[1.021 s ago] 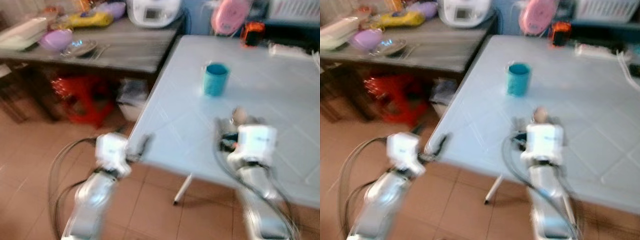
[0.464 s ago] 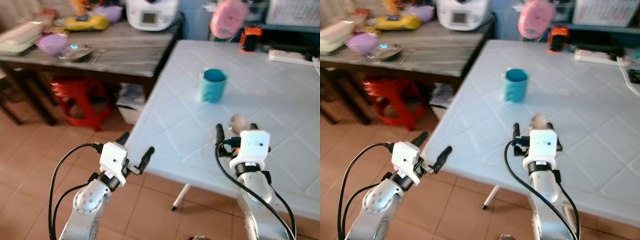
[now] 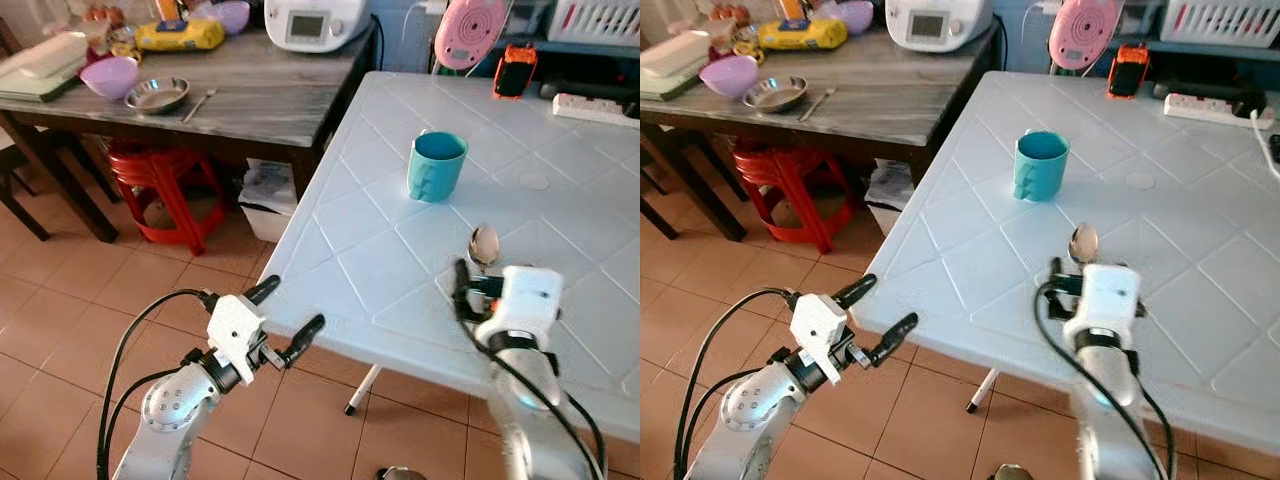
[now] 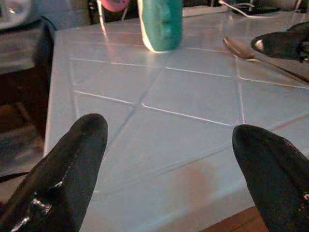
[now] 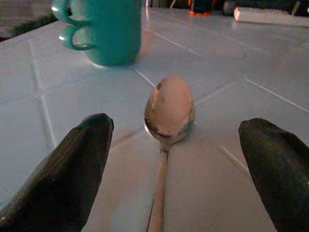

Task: Setting the table

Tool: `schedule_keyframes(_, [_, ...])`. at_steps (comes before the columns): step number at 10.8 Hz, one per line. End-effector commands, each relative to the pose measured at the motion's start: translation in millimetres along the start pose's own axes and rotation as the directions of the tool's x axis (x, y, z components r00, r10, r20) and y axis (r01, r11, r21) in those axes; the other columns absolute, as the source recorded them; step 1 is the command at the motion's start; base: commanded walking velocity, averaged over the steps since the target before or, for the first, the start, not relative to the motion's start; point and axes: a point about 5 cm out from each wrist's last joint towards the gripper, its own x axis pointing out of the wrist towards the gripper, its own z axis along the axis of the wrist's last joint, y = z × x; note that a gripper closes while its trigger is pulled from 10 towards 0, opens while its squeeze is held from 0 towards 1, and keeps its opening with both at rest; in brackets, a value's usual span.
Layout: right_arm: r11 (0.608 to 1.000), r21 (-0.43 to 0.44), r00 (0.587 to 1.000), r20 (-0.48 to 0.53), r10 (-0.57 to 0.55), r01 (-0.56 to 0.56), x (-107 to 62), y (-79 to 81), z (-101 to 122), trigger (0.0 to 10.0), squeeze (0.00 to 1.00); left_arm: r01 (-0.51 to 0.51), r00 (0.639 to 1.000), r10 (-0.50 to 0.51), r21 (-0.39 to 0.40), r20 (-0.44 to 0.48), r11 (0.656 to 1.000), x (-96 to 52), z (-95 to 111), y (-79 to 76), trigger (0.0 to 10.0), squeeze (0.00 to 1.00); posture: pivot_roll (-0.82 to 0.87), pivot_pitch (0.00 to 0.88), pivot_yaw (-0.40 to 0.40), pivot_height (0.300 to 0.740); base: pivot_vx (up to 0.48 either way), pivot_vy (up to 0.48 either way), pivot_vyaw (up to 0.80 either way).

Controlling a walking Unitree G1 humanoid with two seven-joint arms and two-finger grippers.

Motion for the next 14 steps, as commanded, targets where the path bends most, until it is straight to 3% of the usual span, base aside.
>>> schedule_keyframes(1, [1.000, 0.017, 1.000, -0.022, 0.008, -0.008, -0.4, 1.5, -1.8, 10.0, 0.00, 0.007, 1.000, -0.007, 0.016, -0.001, 1.000, -3.3, 1.1, 2.9, 10.0, 0.00, -0.17, 0.138, 0.079, 0.740, 0.000, 0.000, 0.00])
schedule_keyframes(4, [0.997, 0.070, 0.995, -0.087, 0.039, -0.033, 8.5, 4.4, -4.6, 10.0, 0.00, 0.027, 1.000, -0.027, 0.006, 0.000, 1.000, -5.6, 0.5, 0.8, 10.0, 0.00, -0.17, 0.146, 0.078, 0.740, 0.000, 0.000, 0.00])
schedule_keyframes(8, [0.998, 0.062, 0.976, -0.213, 0.044, -0.032, -7.5, 8.7, -24.4, 10.0, 0.00, 0.037, 0.999, -0.037, 0.003, 0.009, 0.999, -4.6, 1.0, 0.0, 10.0, 0.00, -0.17, 0.153, 0.073, 0.740, 0.000, 0.000, 0.00])
schedule_keyframes(9, [0.997, 0.072, 0.973, -0.226, 0.043, -0.027, -8.4, 7.8, -26.3, 1.3, 0.00, 0.041, 0.999, -0.041, 0.001, 0.010, 0.999, -4.3, 0.7, -0.1, 10.0, 0.00, -0.17, 0.154, 0.074, 0.740, 0.000, 0.000, 0.00])
schedule_keyframes(10, [0.996, 0.083, 0.973, -0.228, 0.047, -0.029, -6.4, 7.1, -25.6, 0.0, 0.00, 0.067, 0.998, -0.067, 0.003, 0.014, 0.998, -3.6, 1.3, -1.2, 10.0, 0.00, -0.17, 0.154, 0.074, 0.740, 0.000, 0.000, 0.00])
schedule_keyframes(14, [0.997, 0.082, 0.955, -0.296, 0.022, 0.003, -3.0, 0.5, -31.8, 0.0, 0.00, 0.118, 0.992, -0.119, 0.013, 0.040, 0.993, -1.2, 6.4, -1.8, 10.0, 0.00, -0.17, 0.150, 0.077, 0.740, 0.000, 0.000, 0.00])
